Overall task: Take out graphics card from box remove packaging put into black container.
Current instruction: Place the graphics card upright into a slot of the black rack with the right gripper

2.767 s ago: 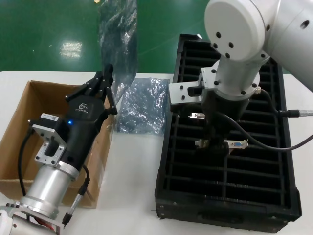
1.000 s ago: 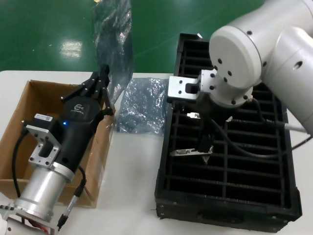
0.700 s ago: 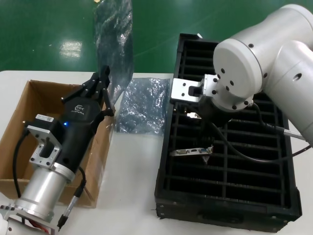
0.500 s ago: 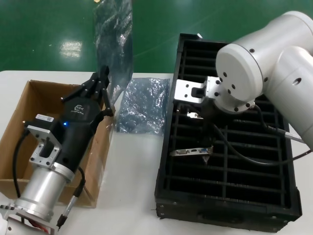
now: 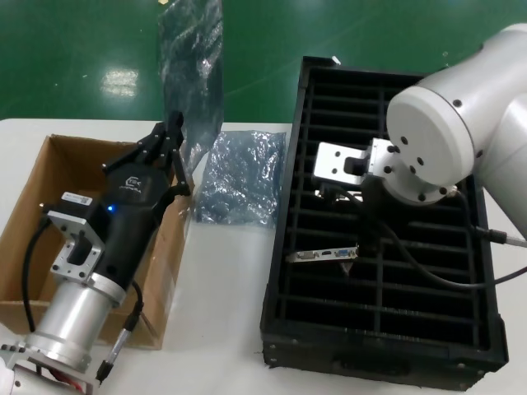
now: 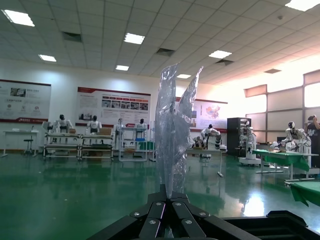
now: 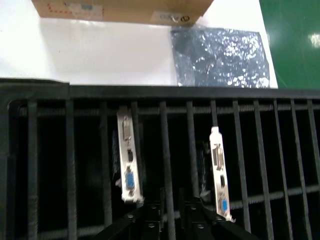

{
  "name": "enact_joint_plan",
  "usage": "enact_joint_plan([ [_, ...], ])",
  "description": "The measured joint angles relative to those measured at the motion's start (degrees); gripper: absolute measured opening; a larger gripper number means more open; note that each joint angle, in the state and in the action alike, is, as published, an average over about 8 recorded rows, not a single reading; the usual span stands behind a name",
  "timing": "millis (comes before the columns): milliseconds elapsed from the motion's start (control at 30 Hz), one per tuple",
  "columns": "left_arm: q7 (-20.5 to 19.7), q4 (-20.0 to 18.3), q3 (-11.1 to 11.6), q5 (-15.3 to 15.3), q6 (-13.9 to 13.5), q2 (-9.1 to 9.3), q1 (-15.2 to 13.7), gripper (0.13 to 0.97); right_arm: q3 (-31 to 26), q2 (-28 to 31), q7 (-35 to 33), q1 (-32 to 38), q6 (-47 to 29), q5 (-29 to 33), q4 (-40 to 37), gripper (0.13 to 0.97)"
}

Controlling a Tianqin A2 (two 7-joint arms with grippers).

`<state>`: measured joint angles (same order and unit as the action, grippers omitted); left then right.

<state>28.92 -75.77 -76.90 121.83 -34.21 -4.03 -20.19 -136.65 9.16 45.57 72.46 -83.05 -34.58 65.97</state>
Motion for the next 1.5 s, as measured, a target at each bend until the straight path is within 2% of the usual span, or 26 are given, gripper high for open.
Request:
enact_joint_plan([
  [133, 0.1, -0.1, -0.1, 0.0, 0.0, 0.05, 0.1, 0.14, 0.8, 0.8, 1.3, -0.8, -1.7, 0.8, 2.6, 0.193],
  [433, 0.0, -0.6, 0.0, 0.0, 0.0, -0.07, 0.4, 0.14, 2.6, 0.1, 1.8, -1.8, -2.4, 0.5, 5.3, 0.138],
  [733, 0.0, -0.6, 0.2, 0.2, -0.2, -0.12, 0.5, 0.14, 2.4, -0.3, 2.9, -2.8, -5.0, 0.0, 7.7, 0.136],
  [1033, 0.3, -0.5, 0.0, 0.1, -0.5, 0.0, 0.5, 0.14, -0.8, 2.0, 5.7, -2.6, -6.7, -2.5, 9.5, 0.134],
  [1500, 0.5, -0.5, 0.1, 0.1, -0.3, -0.07, 0.5, 0.14, -1.4, 3.1, 6.3, -2.7, -6.8, -2.2, 9.0, 0.134],
])
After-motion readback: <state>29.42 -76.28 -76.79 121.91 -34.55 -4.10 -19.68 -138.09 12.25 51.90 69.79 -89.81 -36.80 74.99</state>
